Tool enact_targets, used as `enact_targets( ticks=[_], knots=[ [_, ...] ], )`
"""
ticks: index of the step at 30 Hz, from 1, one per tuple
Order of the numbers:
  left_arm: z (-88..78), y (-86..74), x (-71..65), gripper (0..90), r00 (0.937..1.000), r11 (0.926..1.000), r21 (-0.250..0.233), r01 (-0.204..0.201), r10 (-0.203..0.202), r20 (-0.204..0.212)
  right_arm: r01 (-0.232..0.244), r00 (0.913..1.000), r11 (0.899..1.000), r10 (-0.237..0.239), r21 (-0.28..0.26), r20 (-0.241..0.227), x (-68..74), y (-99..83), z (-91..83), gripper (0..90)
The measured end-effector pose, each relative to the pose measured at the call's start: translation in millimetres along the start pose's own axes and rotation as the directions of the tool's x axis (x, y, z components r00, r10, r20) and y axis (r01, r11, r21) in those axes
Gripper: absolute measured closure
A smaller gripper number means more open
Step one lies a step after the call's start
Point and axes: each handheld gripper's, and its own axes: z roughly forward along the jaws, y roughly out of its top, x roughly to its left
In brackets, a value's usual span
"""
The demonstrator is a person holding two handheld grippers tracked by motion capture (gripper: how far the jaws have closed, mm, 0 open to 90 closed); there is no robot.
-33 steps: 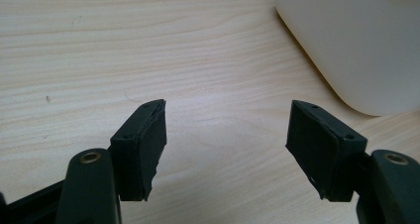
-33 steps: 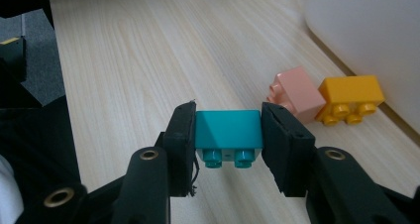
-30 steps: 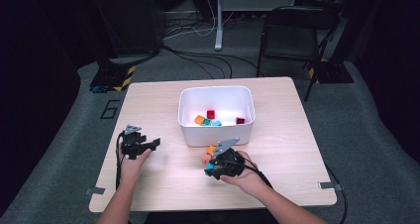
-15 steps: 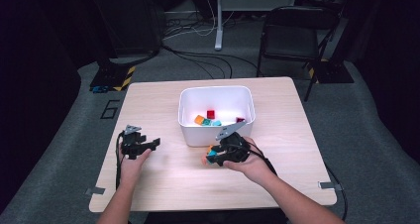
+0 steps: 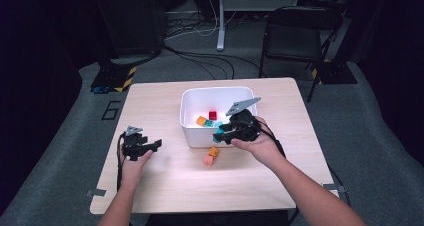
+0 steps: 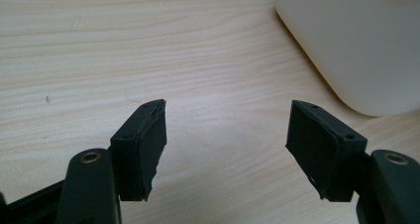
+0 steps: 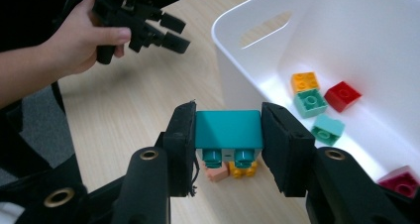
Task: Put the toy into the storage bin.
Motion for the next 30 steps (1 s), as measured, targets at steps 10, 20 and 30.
enact_targets(
  ticks=[10, 20, 30],
  knots=[
    [-0.3, 0.3, 0.4, 31.6, 1.0000, 1.0000, 0.003, 0.001, -0.001, 0.004, -0.011, 0.9970, 1.000, 0.013, -0.017, 0.077, -21.7, 21.6, -6.6, 58.2],
    [-0.9, 0.5, 0.9, 31.6, 1.0000, 1.0000, -0.002, 0.001, -0.001, 0.005, -0.032, 0.9911, 0.999, 0.035, -0.021, 0.128, -41.3, 38.1, 1.6, 58.2],
    [-0.8, 0.6, 1.4, 31.6, 1.0000, 1.0000, 0.000, 0.001, -0.001, 0.007, -0.046, 0.9852, 0.999, 0.049, -0.021, 0.164, -57.2, 54.9, 17.3, 58.2]
  ],
)
